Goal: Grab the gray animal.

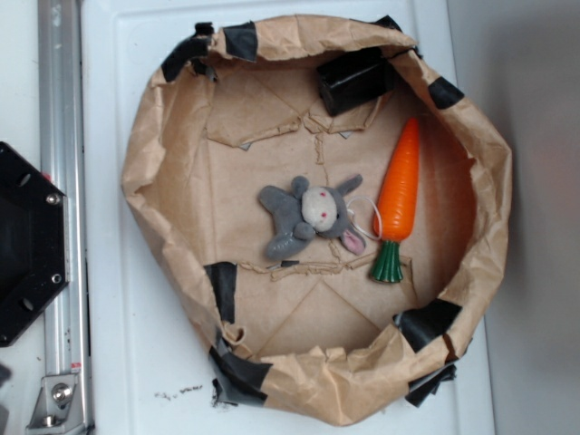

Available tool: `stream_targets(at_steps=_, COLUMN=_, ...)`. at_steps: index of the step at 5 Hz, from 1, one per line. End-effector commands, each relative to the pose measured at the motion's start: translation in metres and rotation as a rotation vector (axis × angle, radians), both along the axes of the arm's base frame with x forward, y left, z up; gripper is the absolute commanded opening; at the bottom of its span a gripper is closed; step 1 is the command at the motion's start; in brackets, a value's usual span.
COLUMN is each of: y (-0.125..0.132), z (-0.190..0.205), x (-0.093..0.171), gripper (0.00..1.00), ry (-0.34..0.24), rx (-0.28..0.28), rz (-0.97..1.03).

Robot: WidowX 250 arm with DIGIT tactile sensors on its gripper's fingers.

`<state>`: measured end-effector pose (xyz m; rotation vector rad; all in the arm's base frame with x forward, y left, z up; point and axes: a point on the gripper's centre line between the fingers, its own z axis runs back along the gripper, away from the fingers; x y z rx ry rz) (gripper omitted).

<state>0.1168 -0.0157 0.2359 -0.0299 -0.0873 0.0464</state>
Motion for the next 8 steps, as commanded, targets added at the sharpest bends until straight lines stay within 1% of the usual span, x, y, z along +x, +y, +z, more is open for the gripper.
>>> stream_targets(at_steps=1, y=0.000, z=0.000, x=0.000, gripper=1.00, ry=0.000, rx=0.000, rz=0.000)
stream_targets(at_steps=2, y=-0.011, z=-0.027, x=0.038, gripper=1.00, ry=-0.047, rx=-0.085, rz=0.071)
stream_targets(at_steps=3, y=-0.009, z=-0.054, x=0.069, gripper=1.00, ry=-0.120, rx=-0.180, rz=0.175)
stream_targets(at_steps=4, y=0.003, z=-0.087, x=0.094, gripper=1.00, ry=-0.127, rx=-0.148, rz=0.235)
stream_targets(at_steps=5, y=0.018, z=-0.117, x=0.115, gripper=1.00, ry=-0.102, rx=-0.075, rz=0.202)
stream_targets(at_steps=6, y=0.021, z=-0.141, x=0.135, gripper=1.00, ry=-0.073, rx=-0.079, rz=0.173)
stream_targets(at_steps=7, y=-0.004, z=-0.183, x=0.137, gripper=1.00, ry=-0.039, rx=-0.035, rz=0.060)
stream_targets(at_steps=8, y=-0.015, z=-0.219, x=0.131, gripper=1.00, ry=-0.031, rx=0.060, rz=0.018)
